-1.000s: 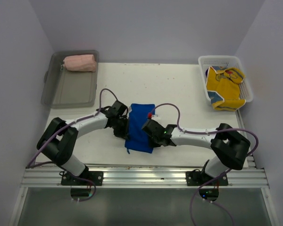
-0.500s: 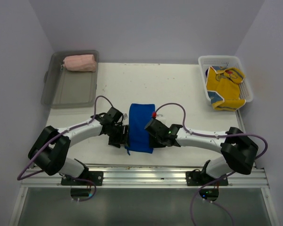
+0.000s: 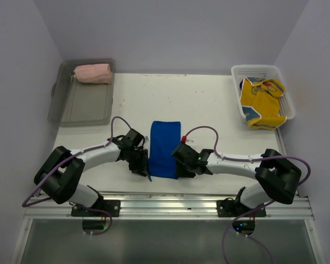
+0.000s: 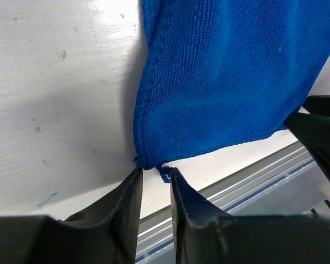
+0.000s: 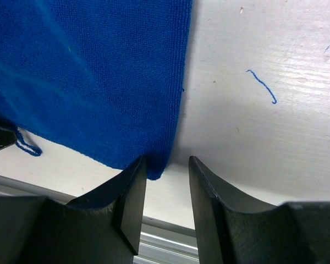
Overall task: Roll the towels
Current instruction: Roll the towel
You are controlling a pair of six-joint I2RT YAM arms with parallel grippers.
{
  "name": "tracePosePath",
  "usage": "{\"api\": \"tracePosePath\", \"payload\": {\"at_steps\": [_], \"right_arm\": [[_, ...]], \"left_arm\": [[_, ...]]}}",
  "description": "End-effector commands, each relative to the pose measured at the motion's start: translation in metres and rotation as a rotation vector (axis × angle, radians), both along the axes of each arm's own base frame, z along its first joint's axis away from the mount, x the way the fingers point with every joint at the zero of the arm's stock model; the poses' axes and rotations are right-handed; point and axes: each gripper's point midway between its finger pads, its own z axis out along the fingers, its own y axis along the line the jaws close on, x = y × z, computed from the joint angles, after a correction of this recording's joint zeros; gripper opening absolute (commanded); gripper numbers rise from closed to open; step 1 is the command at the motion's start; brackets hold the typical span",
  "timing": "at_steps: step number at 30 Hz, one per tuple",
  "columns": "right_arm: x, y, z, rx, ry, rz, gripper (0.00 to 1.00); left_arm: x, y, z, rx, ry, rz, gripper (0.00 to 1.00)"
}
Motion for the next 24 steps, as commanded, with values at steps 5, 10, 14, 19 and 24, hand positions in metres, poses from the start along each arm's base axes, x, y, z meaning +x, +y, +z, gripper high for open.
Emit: {"api": "tracePosePath", "payload": {"at_steps": [5,10,14,19,24], "right_arm": [[-0.003,0.01,0.008,0.079,0.003,-0.021,0.4],[-0.003,0.009,0.005,0.076,0.004,-0.021,0.4],[-0.004,0.009,-0.003,0.06,0.016,-0.021,0.33],[-0.003,0.003,0.001,0.058,-0.004,-0.026,0.15],[0.003,0.004,0.015,0.062,-0.037,-0.027,0.0]], "left_arm": [[0.0,-0.005,-0.007,-0.013,0.013,0.042,0.28],[0.002,-0.006,-0.009,-0.005,0.013,0.05,0.22],[0.002,-0.005,-0.015,0.015,0.03,0.051,0.03],[0.007,-0.006,-0.008,0.012,0.009,0.069,0.0],[0.018,-0.007,0.012,0.012,-0.044,0.07,0.0]]}}
